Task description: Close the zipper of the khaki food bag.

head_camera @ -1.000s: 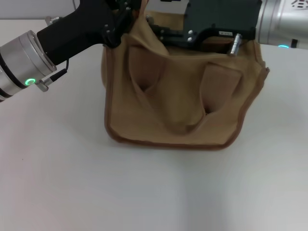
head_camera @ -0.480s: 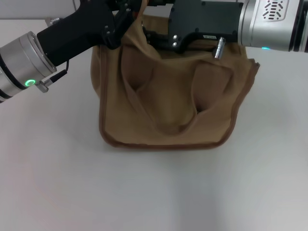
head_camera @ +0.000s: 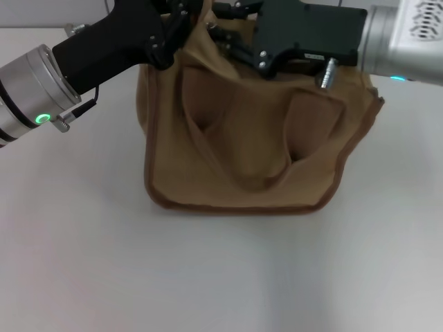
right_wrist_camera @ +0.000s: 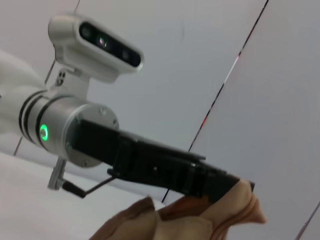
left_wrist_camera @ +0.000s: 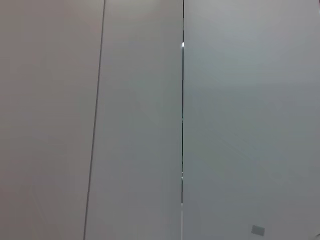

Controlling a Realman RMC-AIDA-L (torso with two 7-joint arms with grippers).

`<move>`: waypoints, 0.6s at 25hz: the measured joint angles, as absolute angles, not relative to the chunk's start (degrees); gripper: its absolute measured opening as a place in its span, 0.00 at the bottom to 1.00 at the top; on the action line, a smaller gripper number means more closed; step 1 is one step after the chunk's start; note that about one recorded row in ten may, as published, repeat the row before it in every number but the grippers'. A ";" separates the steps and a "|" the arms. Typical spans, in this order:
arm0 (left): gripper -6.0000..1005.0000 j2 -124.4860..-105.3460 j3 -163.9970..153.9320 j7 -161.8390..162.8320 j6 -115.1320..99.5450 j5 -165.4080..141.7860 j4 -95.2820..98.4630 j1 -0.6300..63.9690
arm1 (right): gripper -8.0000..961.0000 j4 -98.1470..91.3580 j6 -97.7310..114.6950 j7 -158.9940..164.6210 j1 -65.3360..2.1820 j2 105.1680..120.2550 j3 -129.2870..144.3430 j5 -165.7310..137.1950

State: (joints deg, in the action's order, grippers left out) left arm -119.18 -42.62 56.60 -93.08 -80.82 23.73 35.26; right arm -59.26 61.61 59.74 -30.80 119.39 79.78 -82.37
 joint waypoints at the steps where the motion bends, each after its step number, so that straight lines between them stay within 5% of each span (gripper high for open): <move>1: 0.13 -119.18 -42.62 56.60 -93.08 -80.82 23.73 35.26 | 0.44 -59.26 61.61 59.73 -30.80 119.39 79.78 -82.37; 8: 0.13 -119.18 -42.62 56.60 -93.44 -80.50 23.15 35.24 | 0.15 -58.91 61.68 59.46 -30.88 119.35 80.17 -81.83; 15: 0.14 -119.17 -42.62 56.60 -94.28 -80.42 23.05 34.87 | 0.01 -58.33 61.37 59.68 -31.31 119.35 80.26 -81.92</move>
